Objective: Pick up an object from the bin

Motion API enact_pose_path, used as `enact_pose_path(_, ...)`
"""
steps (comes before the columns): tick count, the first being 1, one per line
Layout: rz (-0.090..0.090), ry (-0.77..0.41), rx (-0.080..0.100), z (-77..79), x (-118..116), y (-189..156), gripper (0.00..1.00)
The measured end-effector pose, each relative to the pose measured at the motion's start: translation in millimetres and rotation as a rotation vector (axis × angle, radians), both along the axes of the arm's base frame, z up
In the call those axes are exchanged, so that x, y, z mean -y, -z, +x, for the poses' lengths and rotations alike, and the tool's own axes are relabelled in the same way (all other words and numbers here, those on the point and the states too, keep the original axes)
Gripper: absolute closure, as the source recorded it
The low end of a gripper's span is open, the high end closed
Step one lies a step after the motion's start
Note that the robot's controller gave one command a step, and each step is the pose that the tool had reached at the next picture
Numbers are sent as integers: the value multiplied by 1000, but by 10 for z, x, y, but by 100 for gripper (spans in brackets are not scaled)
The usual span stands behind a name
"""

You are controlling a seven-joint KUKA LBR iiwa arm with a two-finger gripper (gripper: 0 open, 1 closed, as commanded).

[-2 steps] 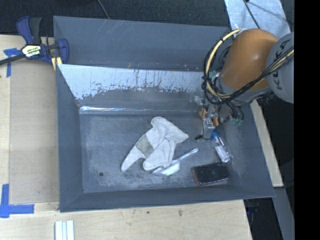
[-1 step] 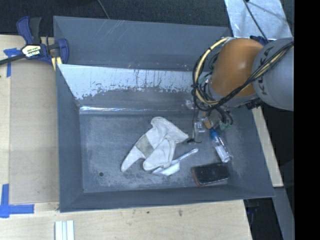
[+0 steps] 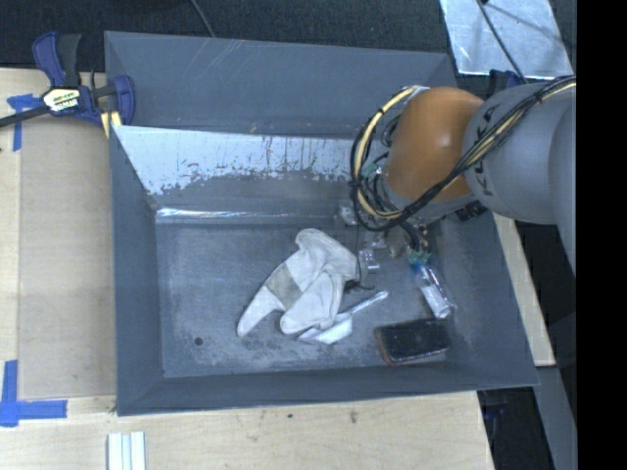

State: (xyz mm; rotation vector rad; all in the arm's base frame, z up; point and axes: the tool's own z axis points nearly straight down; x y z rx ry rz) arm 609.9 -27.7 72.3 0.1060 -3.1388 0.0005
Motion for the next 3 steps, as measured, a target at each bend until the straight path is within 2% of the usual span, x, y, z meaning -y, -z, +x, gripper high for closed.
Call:
enact_pose_path(1,0,179,8,-136,80,2,100)
enact_pose_path(2,0,179,8,-136,80,2,100)
enact_pose_path(3,0,183,-2,-188,-135,-472,100)
